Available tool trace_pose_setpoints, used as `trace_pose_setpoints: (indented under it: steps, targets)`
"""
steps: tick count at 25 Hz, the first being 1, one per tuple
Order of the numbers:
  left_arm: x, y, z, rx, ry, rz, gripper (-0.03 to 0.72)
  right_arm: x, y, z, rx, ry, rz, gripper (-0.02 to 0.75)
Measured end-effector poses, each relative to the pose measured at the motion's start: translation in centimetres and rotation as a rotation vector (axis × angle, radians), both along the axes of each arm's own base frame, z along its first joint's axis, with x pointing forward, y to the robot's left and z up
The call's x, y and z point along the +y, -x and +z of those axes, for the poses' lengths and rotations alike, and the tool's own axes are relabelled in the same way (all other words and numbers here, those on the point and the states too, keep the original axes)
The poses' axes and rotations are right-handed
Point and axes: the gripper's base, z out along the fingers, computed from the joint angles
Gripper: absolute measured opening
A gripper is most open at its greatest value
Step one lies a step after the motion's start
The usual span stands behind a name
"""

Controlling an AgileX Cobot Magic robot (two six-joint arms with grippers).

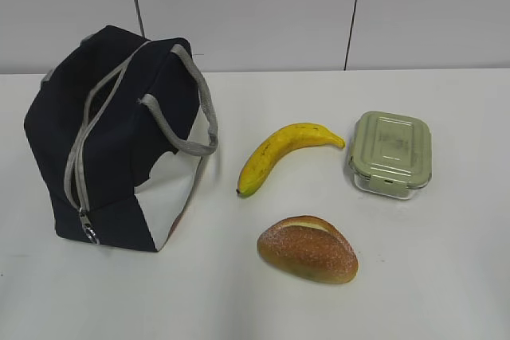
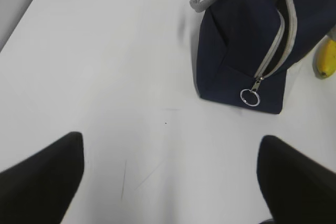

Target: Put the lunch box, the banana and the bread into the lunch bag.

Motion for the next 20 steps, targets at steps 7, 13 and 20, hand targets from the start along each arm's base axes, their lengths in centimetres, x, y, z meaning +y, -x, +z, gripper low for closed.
trace_pose_setpoints:
  steps: [7,13,20]
  targets:
    - [-0.1,0.0,0.0,0.0,0.008,-0.006,0.605,0.0,0.0,0.0,0.0,0.0,0.0,0.509]
    - [-0.5,-0.9,2.5,0.014,0.052,-0.036,0.598,0.0,0.0,0.0,0.0,0.0,0.0,0.509]
    - [-1.0,-6.7,8.4,0.079,0.12,-0.091,0.591,0.0,0.0,0.0,0.0,0.0,0.0,0.509]
